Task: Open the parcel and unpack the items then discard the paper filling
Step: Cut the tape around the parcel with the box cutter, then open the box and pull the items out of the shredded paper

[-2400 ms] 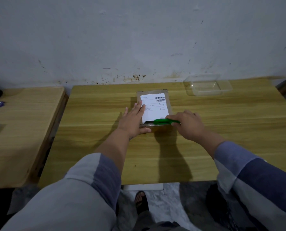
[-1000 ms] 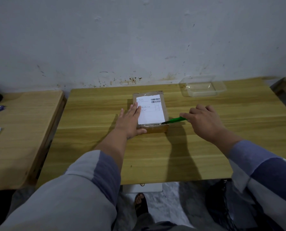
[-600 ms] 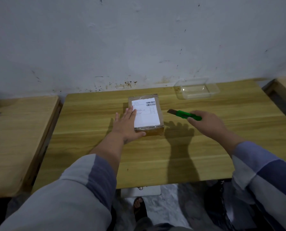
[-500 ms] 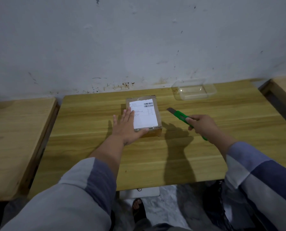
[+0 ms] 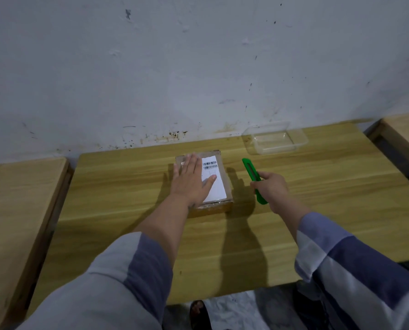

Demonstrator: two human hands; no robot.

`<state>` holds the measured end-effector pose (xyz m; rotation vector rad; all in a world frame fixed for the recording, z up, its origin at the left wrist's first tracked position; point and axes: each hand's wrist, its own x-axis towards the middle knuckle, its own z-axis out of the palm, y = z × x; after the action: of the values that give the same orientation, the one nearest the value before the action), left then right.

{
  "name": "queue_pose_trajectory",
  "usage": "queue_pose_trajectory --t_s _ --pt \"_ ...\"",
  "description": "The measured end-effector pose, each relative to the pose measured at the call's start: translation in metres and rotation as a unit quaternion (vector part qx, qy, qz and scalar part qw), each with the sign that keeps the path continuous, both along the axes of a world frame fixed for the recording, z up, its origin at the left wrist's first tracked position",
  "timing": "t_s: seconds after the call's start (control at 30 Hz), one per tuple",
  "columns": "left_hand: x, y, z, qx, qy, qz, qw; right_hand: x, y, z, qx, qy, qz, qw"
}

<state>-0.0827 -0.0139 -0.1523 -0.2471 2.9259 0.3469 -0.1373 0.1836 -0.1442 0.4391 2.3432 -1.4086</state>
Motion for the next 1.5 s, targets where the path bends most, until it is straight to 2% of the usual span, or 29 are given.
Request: queue_pose_trajectory --t_s 0.17,0.33,0.5,0.67,0.83,0.9,0.97,1.03,1.1,1.2,1.3,1.4,1.5 --pt "-0.005 -0.005 -0.016 -0.029 0.016 -0.018 0.999 -0.006 -0.013 -0.009 0.087 0.061 0.002 0.994" --pt "-0.002 -0.005 -0.023 -0.038 0.046 -0.016 0.998 -0.024 -0.025 -0.010 0.200 0.074 0.125 0.969" --pt "-0.003 -0.006 -0.027 -0.049 0.064 -0.006 0.997 -0.064 -0.045 -0.018 0.211 0.069 0.199 0.954" --pt "-0.004 -0.007 -0.029 -0.049 0.085 0.008 0.995 -0.105 -0.059 -0.035 0.255 0.072 0.231 0.936" --pt "-0.005 -0.009 -0.030 -0.005 0.120 0.014 0.993 -0.123 -0.061 -0.047 0.315 0.086 0.293 0.898" --pt "-0.006 -0.009 -0.029 0.007 0.128 0.013 0.992 -0.123 -0.061 -0.049 0.310 0.112 0.291 0.898" --pt "-0.007 -0.010 -0.028 0.015 0.133 0.013 0.991 -0.118 -0.063 -0.045 0.277 0.177 0.287 0.900" --pt "-0.007 -0.008 -0.026 0.026 0.135 0.016 0.990 -0.113 -0.073 -0.037 0.172 0.238 0.306 0.906" --pt "-0.006 -0.005 -0.025 0.033 0.136 0.036 0.990 -0.109 -0.085 -0.026 0.059 0.257 0.344 0.901" --pt "-0.001 -0.001 -0.022 0.018 0.112 0.128 0.985 -0.103 -0.094 -0.011 -0.038 0.173 0.440 0.880" --pt "0.002 -0.002 -0.020 0.025 0.049 0.196 0.979 -0.105 -0.094 -0.008 -0.052 0.084 0.507 0.856" --pt "-0.002 -0.006 -0.015 0.052 0.016 0.201 0.978 -0.106 -0.094 -0.004 -0.048 0.087 0.495 0.863" --pt "-0.005 -0.016 -0.012 0.002 0.006 0.150 0.989 -0.101 -0.088 -0.005 -0.072 0.060 0.440 0.893"
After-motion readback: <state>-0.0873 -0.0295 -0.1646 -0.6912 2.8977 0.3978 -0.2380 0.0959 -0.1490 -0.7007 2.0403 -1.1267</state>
